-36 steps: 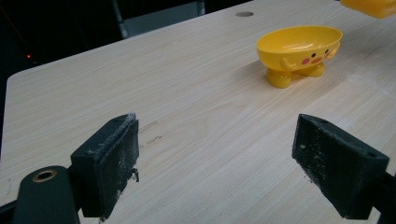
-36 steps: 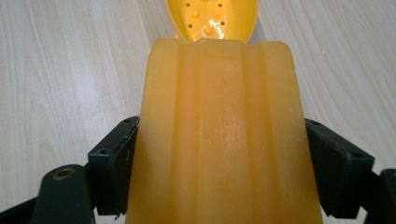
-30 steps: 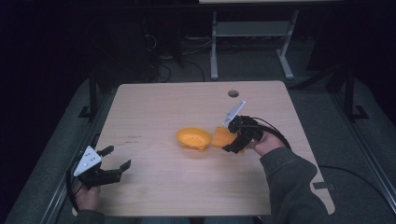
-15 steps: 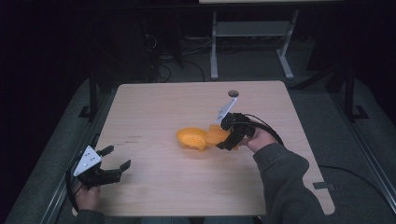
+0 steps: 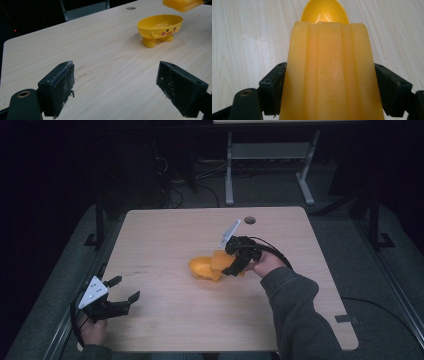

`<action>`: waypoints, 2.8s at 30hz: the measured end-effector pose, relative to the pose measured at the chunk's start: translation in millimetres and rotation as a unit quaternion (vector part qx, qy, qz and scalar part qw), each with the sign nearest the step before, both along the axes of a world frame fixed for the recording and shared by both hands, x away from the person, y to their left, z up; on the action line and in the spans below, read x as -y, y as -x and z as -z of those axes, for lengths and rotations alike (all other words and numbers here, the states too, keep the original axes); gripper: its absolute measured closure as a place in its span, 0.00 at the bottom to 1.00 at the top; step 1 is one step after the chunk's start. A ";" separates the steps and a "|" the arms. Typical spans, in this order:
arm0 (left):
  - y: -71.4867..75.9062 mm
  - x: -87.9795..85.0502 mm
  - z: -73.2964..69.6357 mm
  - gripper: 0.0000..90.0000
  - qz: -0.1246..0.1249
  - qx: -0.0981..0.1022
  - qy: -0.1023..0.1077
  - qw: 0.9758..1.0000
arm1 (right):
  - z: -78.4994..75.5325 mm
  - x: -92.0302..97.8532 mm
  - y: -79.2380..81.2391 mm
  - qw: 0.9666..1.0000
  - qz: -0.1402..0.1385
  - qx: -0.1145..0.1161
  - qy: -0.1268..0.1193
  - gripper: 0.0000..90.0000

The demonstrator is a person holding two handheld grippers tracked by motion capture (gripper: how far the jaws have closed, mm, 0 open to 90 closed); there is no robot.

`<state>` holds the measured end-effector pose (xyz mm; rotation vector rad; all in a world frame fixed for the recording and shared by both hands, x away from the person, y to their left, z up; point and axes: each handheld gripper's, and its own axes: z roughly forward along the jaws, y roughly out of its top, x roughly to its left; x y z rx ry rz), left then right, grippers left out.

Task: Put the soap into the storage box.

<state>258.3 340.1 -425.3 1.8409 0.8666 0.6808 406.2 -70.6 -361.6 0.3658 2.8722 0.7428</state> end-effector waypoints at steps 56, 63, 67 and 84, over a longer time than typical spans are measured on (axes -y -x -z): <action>0.5 -3.3 -1.1 0.15 -0.001 0.003 0.002 1.000 | 28.3 -64.7 -34.1 0.999 -0.036 -0.041 0.004 0.23; 0.5 -2.4 -0.9 0.15 -0.001 0.004 0.004 1.000 | 30.3 -64.2 -33.1 0.999 -0.033 -0.041 0.010 0.22; 0.4 -2.4 -0.7 0.15 -0.001 0.003 0.005 1.000 | 30.3 -64.4 -32.9 0.999 -0.034 -0.040 0.012 0.22; 0.4 -2.7 -0.9 0.15 -0.001 0.005 0.004 1.000 | 29.0 -64.4 -31.0 0.999 -0.026 -0.039 0.016 0.21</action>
